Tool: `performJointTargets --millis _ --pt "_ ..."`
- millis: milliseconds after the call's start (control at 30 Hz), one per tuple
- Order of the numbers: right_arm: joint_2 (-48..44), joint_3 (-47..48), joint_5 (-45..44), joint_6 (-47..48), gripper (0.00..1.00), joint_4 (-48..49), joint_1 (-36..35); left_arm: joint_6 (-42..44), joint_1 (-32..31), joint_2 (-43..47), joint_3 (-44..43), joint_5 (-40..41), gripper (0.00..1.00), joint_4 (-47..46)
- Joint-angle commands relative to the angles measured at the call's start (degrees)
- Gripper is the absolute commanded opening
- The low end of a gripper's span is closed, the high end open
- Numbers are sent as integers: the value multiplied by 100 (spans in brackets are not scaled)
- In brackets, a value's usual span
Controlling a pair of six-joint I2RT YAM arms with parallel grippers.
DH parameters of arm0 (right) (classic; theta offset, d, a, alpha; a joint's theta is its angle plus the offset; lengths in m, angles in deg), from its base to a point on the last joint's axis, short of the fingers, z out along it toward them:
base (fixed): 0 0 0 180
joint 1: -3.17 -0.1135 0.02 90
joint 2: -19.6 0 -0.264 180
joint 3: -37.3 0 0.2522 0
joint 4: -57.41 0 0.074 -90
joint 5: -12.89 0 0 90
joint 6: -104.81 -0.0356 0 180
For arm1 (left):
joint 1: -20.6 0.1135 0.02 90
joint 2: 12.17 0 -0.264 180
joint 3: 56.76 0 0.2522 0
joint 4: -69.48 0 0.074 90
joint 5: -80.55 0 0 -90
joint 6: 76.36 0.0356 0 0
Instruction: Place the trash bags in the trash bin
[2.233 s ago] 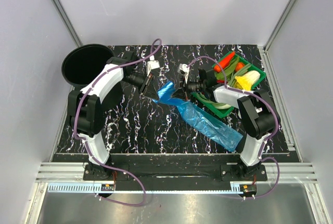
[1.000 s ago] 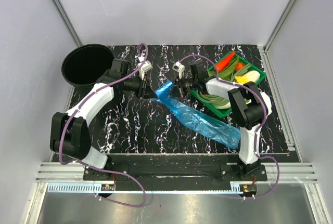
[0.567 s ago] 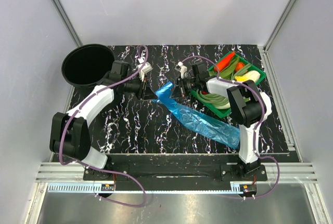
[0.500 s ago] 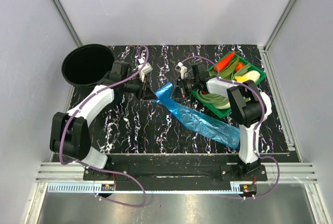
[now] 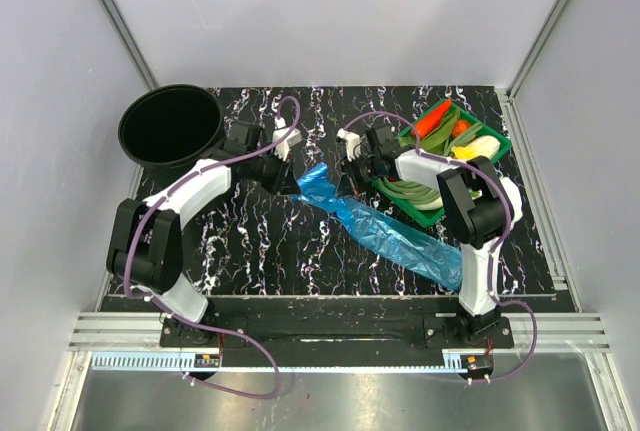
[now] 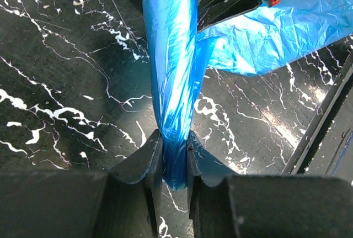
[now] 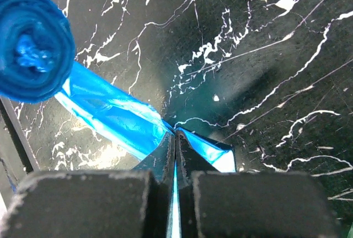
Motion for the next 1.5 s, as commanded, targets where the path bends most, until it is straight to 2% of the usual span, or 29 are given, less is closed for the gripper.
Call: performJointTargets --millis 0,100,133,167,267,333,500,567,633,900,967,1033,1167,1333,1467 --pt "-38 21 -317 138 5 -135 40 -75 42 -98 112 58 0 -383" --pt "-100 30 104 6 24 5 40 -58 33 -89 218 -241 0 -594" --pt "-117 39 262 -29 45 67 32 -14 42 -80 226 -372 0 -647" --pt "-117 74 386 -64 55 76 23 3 33 -80 209 -443 0 -674" --pt "-91 118 720 -301 69 286 5 4 33 -54 165 -636 0 -735" --pt "-100 92 774 -573 82 497 -21 -23 33 -36 156 -707 0 -823" --pt "-30 13 984 -1303 86 1147 -56 -102 42 -36 86 -751 0 -885" --pt "-30 -5 906 -1348 86 1148 -100 -128 33 -28 86 -751 0 -894" --pt "-56 -136 844 -1505 86 1604 -127 -189 42 -10 86 -786 0 -937" --pt "58 -418 853 -1664 79 2070 -232 -392 33 95 104 -953 0 -1148" --pt "50 -506 931 -1735 73 2281 -232 -427 33 113 121 -971 0 -1166" --pt "49 -541 1028 -1831 58 2413 -232 -418 42 122 147 -971 0 -1175" --pt "32 -576 950 -1936 2 2537 -232 -427 33 148 218 -988 0 -1192" --pt "58 -550 818 -2033 0 2485 -232 -427 33 201 253 -1015 0 -1201" --pt "172 -270 -68 -1989 0 1722 -250 -410 33 288 323 -1102 0 -1210"
